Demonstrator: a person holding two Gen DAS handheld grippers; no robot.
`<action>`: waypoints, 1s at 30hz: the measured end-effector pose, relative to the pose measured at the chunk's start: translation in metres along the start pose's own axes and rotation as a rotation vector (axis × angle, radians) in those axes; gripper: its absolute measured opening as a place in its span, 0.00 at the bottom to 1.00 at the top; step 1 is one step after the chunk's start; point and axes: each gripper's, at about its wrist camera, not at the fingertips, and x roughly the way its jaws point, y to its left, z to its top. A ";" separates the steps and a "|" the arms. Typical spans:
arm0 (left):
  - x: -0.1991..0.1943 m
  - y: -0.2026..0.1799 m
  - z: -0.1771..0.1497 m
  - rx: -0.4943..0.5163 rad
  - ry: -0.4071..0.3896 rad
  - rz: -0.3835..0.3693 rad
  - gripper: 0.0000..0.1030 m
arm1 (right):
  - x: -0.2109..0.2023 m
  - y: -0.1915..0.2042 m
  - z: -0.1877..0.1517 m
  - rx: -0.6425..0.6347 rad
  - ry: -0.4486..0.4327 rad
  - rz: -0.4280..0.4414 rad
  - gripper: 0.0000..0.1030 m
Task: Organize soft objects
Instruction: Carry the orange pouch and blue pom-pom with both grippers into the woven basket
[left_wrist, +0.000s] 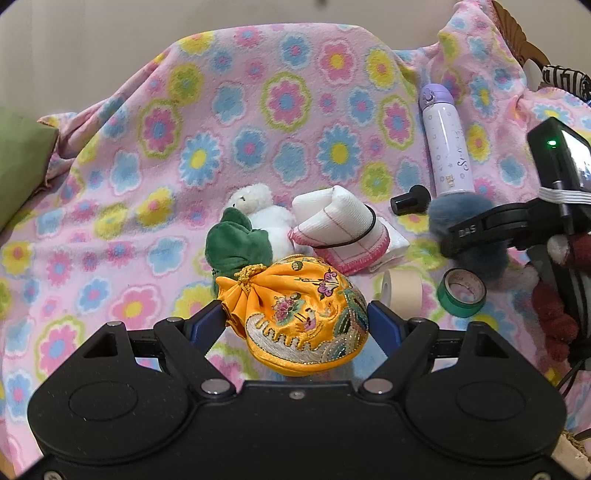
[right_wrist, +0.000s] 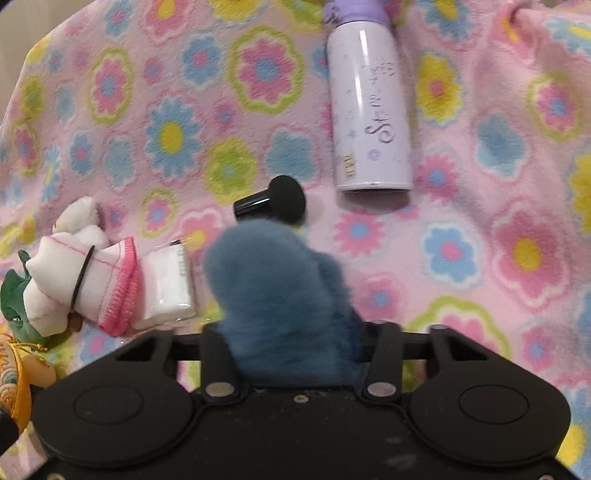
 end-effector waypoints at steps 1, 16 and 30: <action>0.000 0.000 0.000 -0.004 0.001 -0.001 0.76 | -0.003 -0.005 0.000 0.012 -0.006 0.009 0.32; -0.054 -0.006 0.008 -0.046 -0.062 -0.004 0.76 | -0.122 -0.017 -0.009 0.018 -0.186 0.163 0.31; -0.137 -0.034 -0.033 -0.066 -0.072 0.034 0.75 | -0.245 -0.013 -0.098 -0.016 -0.195 0.290 0.31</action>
